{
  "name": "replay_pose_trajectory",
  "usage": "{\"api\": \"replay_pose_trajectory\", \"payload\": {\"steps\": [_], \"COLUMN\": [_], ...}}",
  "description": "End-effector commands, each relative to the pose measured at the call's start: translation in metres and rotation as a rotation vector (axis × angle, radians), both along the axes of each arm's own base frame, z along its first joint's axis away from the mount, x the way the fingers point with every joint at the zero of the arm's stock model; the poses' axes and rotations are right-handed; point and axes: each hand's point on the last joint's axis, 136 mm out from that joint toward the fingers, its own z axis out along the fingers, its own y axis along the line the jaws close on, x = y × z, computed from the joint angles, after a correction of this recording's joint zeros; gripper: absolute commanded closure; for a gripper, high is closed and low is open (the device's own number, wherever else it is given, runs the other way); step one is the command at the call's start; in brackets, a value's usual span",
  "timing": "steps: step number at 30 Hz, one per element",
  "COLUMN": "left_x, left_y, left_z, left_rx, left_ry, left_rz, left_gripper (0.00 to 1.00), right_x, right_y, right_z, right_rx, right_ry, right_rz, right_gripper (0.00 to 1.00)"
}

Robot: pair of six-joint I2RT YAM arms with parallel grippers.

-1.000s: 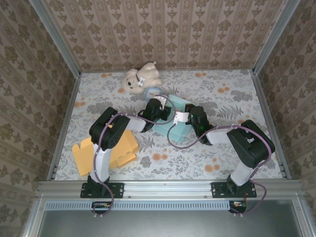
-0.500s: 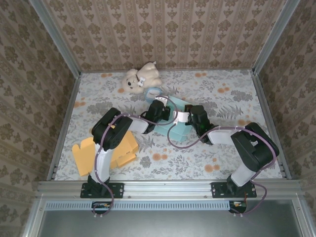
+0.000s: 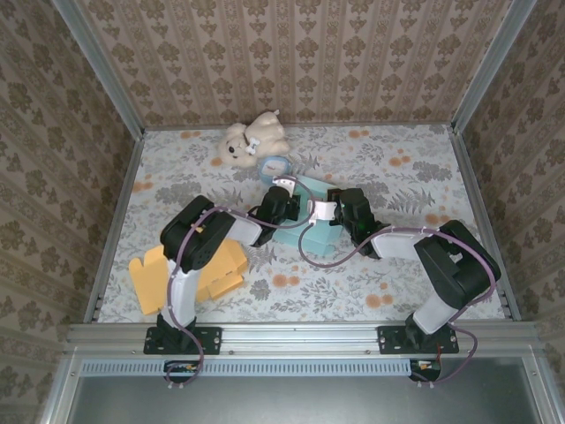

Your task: Fold the paper box

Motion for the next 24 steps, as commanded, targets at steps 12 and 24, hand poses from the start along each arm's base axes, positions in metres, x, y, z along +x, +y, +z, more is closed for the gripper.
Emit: {"api": "replay_pose_trajectory", "payload": {"steps": [12, 24], "left_x": [0.006, -0.002], "left_y": [-0.009, -0.014], "left_z": [0.055, 0.051], "left_rx": [-0.037, -0.019], "left_ry": [-0.124, -0.157], "left_rz": [-0.056, -0.071], "left_gripper": [0.73, 1.0], "right_x": [-0.032, -0.03], "right_y": [-0.001, 0.004], "right_z": [-0.062, -0.057], "right_rx": [-0.055, -0.018], "right_ry": [0.231, 0.234], "right_rz": [0.039, 0.039], "right_gripper": [1.0, 1.0]}}
